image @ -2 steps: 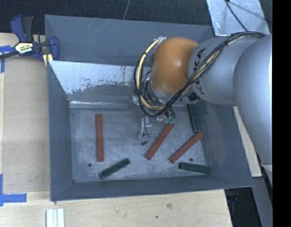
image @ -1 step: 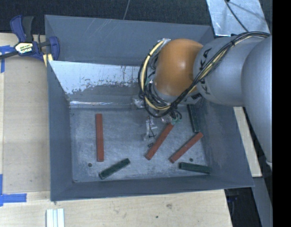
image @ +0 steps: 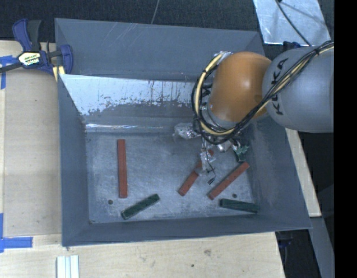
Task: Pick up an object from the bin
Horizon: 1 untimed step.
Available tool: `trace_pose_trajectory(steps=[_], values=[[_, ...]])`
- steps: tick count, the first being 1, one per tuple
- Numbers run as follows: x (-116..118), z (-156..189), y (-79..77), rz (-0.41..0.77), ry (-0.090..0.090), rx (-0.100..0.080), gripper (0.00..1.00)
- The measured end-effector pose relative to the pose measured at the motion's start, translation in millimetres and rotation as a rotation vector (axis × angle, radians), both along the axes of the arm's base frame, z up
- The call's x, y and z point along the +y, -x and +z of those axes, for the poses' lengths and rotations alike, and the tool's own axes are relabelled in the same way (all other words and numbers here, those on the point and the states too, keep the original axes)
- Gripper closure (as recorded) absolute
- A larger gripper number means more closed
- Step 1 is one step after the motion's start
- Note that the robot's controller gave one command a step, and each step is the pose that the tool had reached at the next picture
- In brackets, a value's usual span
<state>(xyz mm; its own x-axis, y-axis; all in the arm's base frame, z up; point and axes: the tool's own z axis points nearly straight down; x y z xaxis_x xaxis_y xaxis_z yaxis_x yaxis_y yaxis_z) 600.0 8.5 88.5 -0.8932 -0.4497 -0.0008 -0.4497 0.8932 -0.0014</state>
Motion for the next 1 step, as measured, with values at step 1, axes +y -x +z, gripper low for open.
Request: trace_pose_trajectory(steps=[1], values=[[-36.6,-6.6,2.3,0.115,-0.001,0.003,1.00]])
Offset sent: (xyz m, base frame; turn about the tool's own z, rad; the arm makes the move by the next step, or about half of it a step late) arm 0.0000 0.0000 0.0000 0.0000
